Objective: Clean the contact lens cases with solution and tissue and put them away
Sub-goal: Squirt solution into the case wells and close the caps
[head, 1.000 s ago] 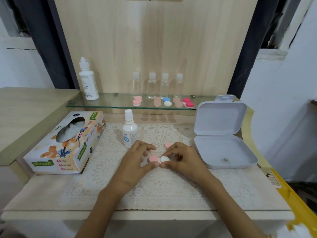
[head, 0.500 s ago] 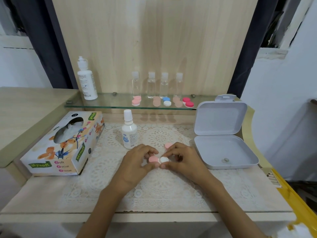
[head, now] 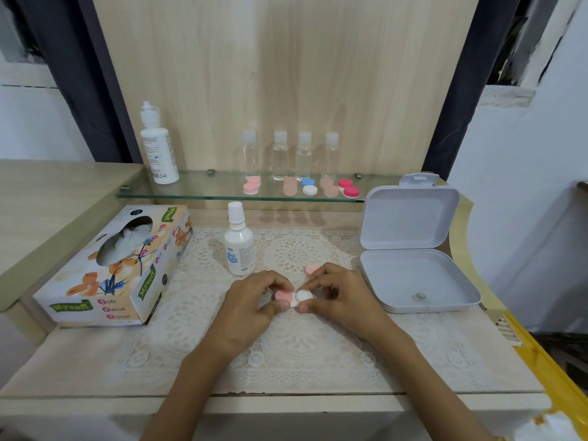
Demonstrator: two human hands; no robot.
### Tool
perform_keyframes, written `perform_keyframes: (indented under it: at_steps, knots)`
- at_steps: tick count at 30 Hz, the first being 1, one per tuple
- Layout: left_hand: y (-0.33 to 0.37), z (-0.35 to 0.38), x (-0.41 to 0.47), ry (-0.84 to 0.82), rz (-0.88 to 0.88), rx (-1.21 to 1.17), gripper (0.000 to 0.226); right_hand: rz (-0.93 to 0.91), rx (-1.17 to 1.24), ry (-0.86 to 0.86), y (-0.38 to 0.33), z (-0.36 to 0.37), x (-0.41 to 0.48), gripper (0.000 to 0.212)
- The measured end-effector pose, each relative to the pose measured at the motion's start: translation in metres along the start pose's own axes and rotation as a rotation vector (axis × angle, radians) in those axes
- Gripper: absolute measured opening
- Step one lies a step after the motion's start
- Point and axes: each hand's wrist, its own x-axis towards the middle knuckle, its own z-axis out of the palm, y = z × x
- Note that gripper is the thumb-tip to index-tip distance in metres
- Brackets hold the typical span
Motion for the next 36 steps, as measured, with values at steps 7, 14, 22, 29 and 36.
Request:
perform_keyframes:
  at_steps: [7, 14, 22, 29, 36]
  knots:
    - [-0.002, -0.001, -0.002, 0.011, 0.025, -0.05, 0.024, -0.043, -0.106, 0.203, 0.005, -0.001, 0.005, 0.021]
    - [-0.002, -0.001, -0.003, 0.026, 0.021, -0.086, 0.023, -0.124, -0.457, 0.158, 0.012, 0.007, 0.008, 0.021]
    - [-0.001, -0.001, -0.003, 0.029, 0.018, -0.09, 0.023, -0.122, -0.168, 0.196, 0.003, 0.004, 0.001, 0.013]
    - [-0.001, -0.001, -0.003, 0.029, 0.022, -0.108, 0.024, -0.179, -0.175, 0.083, -0.001, 0.006, -0.005, 0.02]
    - [-0.002, 0.0, -0.002, 0.032, 0.017, -0.109, 0.023, -0.204, -0.248, 0.011, -0.001, 0.007, -0.006, 0.028]
